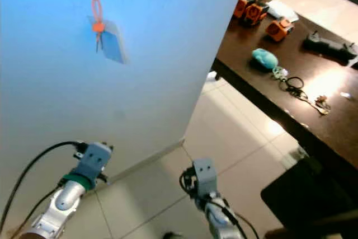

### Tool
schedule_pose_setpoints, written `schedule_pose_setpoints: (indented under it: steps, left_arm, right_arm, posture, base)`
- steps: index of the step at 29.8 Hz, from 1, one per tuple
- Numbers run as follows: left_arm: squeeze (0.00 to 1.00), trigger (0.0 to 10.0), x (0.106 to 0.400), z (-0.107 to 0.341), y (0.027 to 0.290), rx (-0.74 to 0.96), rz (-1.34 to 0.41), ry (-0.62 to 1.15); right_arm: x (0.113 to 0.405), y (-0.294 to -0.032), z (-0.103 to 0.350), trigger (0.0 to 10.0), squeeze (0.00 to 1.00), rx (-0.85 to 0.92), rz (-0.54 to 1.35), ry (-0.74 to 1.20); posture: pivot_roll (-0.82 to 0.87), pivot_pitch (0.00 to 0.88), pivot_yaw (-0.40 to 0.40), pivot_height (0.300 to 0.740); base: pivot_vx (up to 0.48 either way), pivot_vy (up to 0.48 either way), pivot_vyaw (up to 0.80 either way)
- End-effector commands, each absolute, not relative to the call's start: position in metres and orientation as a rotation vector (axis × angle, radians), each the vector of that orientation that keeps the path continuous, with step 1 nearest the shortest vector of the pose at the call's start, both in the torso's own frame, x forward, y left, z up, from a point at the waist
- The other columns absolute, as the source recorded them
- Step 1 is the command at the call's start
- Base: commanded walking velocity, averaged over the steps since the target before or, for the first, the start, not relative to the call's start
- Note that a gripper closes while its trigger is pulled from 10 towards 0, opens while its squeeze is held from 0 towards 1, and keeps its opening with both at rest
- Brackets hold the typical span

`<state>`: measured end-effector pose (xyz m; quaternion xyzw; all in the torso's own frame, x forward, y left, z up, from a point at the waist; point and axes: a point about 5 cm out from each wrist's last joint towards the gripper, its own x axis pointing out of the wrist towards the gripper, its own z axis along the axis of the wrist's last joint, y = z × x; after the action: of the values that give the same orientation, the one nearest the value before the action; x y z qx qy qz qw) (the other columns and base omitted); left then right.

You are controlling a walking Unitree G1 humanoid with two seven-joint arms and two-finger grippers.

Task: Hang keys on a hook

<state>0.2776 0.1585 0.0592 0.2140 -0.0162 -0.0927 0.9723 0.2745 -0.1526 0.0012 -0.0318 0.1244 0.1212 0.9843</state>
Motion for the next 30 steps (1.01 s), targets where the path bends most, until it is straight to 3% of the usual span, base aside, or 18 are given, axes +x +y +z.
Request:
schedule_pose_setpoints:
  steps: [1,4,9,13,21,30]
  left_arm:
    - [0.0,10.0,0.275,0.073,0.159,0.42,-0.191,-0.078]
    - [0.0,10.0,0.262,0.094,0.164,0.405,-0.193,-0.133]
    - [0.0,10.0,0.262,0.096,0.164,0.38,-0.194,-0.123]
    - [0.0,10.0,0.282,0.102,0.144,0.295,-0.179,-0.127]
    - [0.0,10.0,0.3,0.157,0.097,0.183,-0.263,-0.248]
    - [0.0,10.0,0.304,0.165,0.086,0.137,-0.295,-0.241]
  right_arm:
    - [0.28,-0.158,0.016,10.0,0.0,-0.048,0.221,0.146]
    - [0.284,-0.16,0.044,10.0,0.0,-0.014,0.204,-0.022]
    - [0.282,-0.164,0.046,10.0,0.0,-0.016,0.191,-0.039]
    - [0.283,-0.169,0.032,10.0,0.0,-0.051,0.151,0.041]
    - [0.291,-0.164,0.047,10.0,0.0,-0.011,0.149,0.005]
    - [0.294,-0.164,0.047,10.0,0.0,-0.016,0.143,-0.002]
  posture:
    - [-0.05,0.088,-0.028,0.74]
    - [-0.05,0.09,-0.029,0.74]
    - [-0.05,0.091,-0.032,0.74]
    - [-0.06,0.088,-0.032,0.74]
    - [-0.07,0.081,-0.033,0.74]
    - [-0.08,0.078,-0.025,0.74]
  base:
    - [0.0,0.0,0.0]
    - [0.0,0.0,0.0]
    - [0.0,0.0,0.0]
    - [0.0,0.0,0.0]
    - [0.0,0.0,-0.8]
    - [0.0,0.0,-0.8]
